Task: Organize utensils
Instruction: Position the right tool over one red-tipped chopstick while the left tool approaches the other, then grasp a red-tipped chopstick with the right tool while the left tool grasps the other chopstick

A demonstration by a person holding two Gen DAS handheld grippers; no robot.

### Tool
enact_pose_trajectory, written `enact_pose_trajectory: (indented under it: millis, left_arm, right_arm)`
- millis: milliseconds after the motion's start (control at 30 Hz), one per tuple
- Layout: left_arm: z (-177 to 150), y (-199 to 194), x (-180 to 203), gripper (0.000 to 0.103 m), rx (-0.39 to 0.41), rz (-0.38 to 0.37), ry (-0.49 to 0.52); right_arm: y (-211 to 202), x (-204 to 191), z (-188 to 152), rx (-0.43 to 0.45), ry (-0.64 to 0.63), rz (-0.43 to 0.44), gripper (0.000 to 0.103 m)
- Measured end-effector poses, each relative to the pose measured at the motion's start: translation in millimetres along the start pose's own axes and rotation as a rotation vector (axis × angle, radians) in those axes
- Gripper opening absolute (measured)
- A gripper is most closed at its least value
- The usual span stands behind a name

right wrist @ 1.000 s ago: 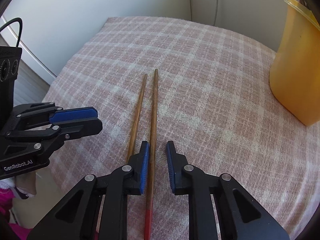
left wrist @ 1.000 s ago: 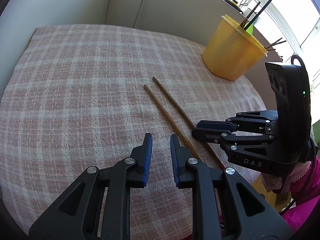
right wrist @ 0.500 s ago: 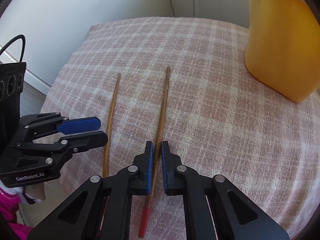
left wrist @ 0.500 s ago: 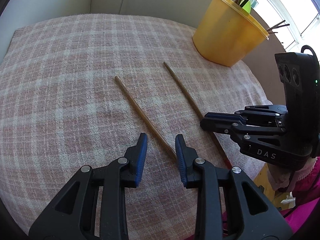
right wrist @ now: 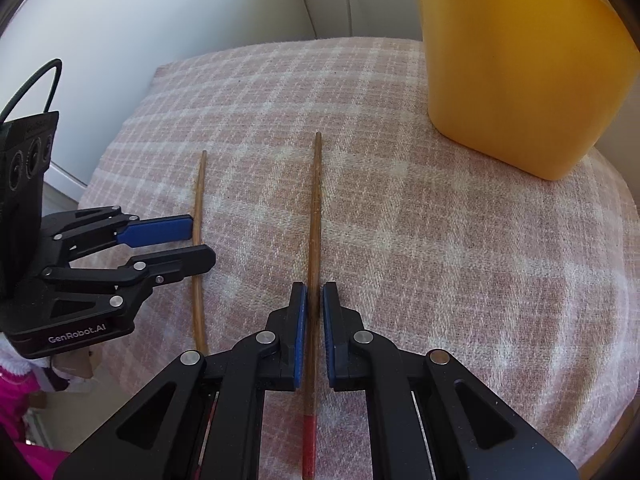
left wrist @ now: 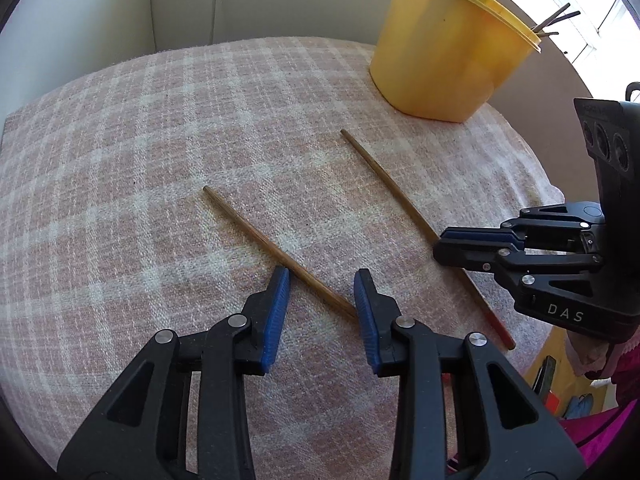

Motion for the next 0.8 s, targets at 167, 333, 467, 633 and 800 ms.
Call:
enact_pose_trajectory:
  millis: [167,333,467,633,800]
  left_arm:
    - [11.3,9.7,5.4,0.044,-0.013,0.014,0.008]
    - [16.6,22.7,25.7,0.073,-0.006,0.045,0.033]
    - [11.6,32.7,43.2,0.077,0.01,0.148,0.147]
    - [9.8,30.1,40.6,0.063,0.016,0.168,0.172]
    - [0.7,11.6,14.6,0.038,-0.027,0.158,0.148]
  right_arm:
    - [-3.8,3.8,-2.0,0.005,0.009,-0.007,0.006]
    - [-7.6,8.1,-5.0,0.007,0.016,-0.002,0.006]
    - [-12.1,9.6,-6.6,0.015,0.017,0.0,0.006]
    - [-17.6,14.9,-7.3,0.026,0.024,-0.001,0.006]
    - [-22.2,20.2,-7.4,0.031,0.026,-0.009,0.006]
Point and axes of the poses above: each gripper's, at about its wrist camera, not at the fingertips, and y roughly the way its jaws point, x to its right, z to its top, the point moved 5 cm from there along y, roughly the way its jaws point
